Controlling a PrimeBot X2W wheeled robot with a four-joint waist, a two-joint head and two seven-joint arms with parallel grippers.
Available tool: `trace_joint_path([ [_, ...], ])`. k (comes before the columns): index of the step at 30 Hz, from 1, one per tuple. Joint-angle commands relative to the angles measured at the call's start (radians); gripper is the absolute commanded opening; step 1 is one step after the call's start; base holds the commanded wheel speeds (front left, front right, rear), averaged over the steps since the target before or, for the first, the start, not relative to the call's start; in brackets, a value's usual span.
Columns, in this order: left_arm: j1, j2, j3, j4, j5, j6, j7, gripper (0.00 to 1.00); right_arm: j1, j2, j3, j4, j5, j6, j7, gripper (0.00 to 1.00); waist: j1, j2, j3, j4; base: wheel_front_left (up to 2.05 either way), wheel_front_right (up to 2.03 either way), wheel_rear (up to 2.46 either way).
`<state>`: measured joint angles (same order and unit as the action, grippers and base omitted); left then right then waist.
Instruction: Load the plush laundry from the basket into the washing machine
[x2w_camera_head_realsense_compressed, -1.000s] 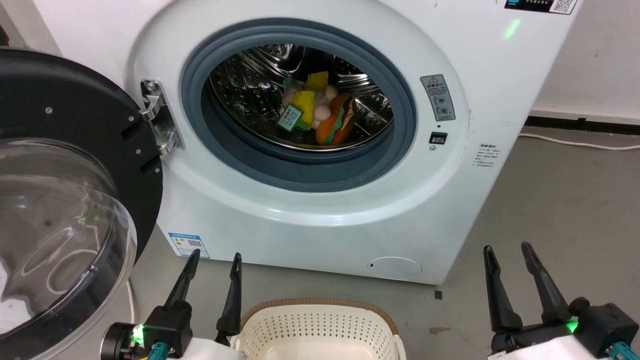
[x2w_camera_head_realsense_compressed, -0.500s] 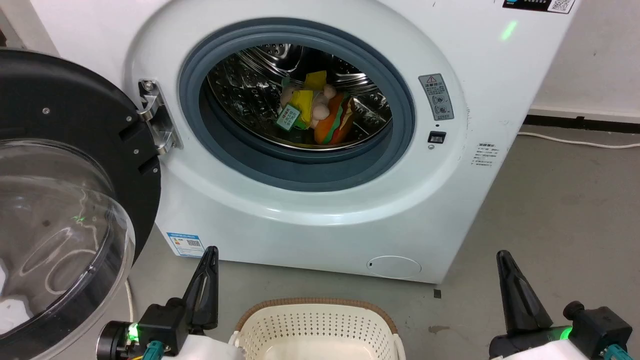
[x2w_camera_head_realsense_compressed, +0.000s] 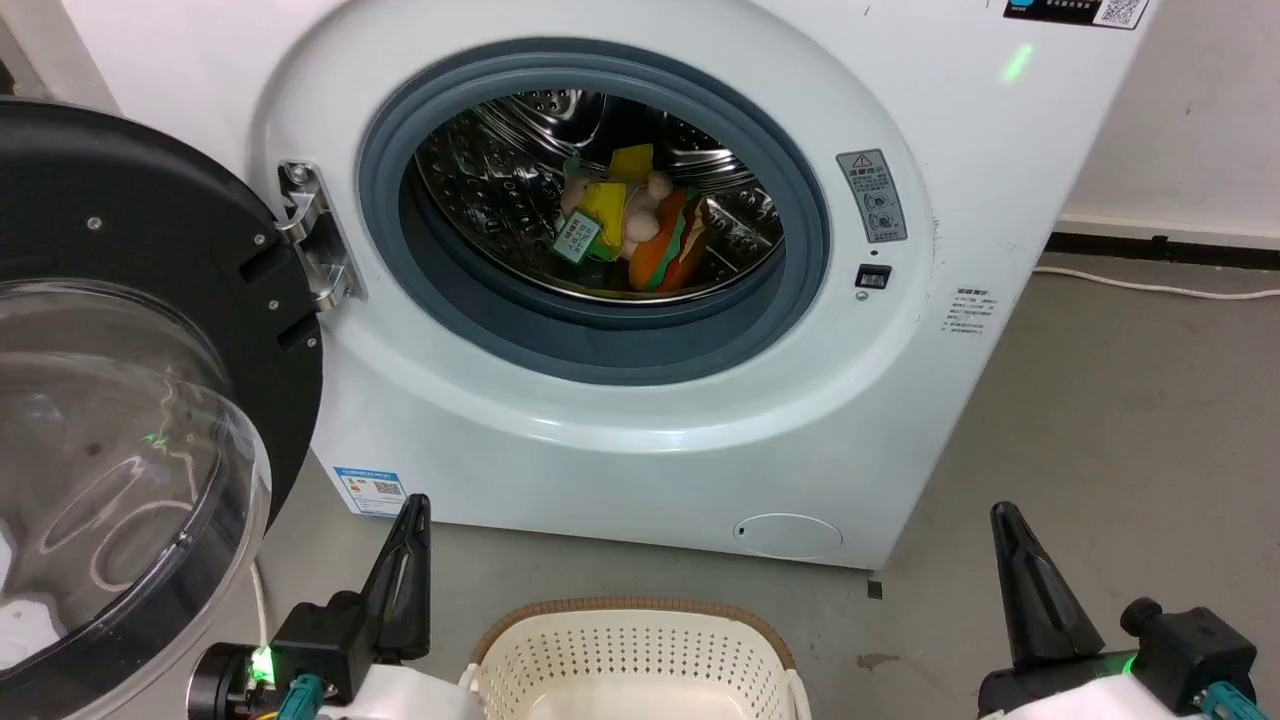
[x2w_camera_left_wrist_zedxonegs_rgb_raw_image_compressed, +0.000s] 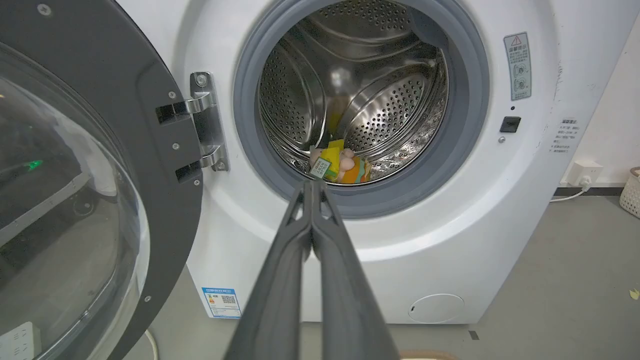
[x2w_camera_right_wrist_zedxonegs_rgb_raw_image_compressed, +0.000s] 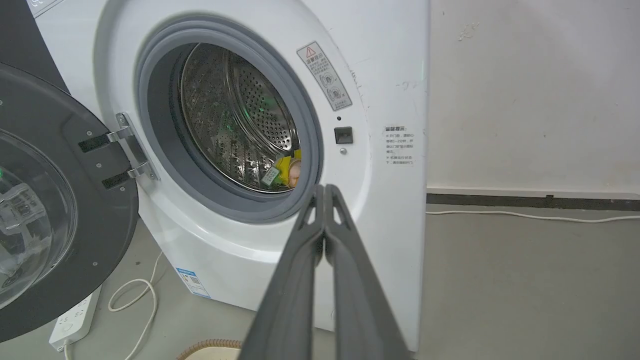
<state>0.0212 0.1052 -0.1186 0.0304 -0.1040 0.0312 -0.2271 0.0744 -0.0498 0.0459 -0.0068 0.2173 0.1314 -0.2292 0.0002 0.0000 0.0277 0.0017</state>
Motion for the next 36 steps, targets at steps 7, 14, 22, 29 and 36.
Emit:
trace_joint_path([
  [7, -0.004, -0.009, 0.01, -0.005, 0.015, -0.005, 0.017, 0.0, -0.011, 0.0, -0.004, 0.001, -0.023, 0.0, 0.018, 0.0, -0.0001, 0.0, -0.002, 0.0, 0.0, 0.0, 0.0],
  [14, -0.005, -0.012, 0.017, -0.007, 0.021, -0.007, 0.031, 0.0, -0.016, 0.0, -0.007, 0.002, -0.036, 0.0, 0.033, 0.0, -0.0001, 0.0, -0.003, 0.0, 0.0, 0.0, 0.0],
  [22, -0.006, -0.015, 0.026, -0.009, 0.028, -0.009, 0.048, 0.0, -0.021, 0.0, -0.01, 0.002, -0.051, 0.0, 0.049, 0.0, -0.0001, 0.0, -0.005, 0.0, 0.0, 0.0, 0.0],
  [29, -0.008, -0.018, 0.033, -0.01, 0.034, -0.011, 0.062, 0.0, -0.025, 0.0, -0.013, 0.002, -0.064, 0.0, 0.064, 0.0, -0.0001, 0.0, -0.007, 0.0, 0.0, 0.0, 0.0],
  [36, -0.009, -0.022, 0.041, -0.012, 0.04, -0.012, 0.076, 0.0, -0.029, 0.0, -0.016, 0.003, -0.078, 0.0, 0.078, 0.0, -0.0001, 0.0, -0.009, -0.001, 0.0, 0.0, 0.0],
])
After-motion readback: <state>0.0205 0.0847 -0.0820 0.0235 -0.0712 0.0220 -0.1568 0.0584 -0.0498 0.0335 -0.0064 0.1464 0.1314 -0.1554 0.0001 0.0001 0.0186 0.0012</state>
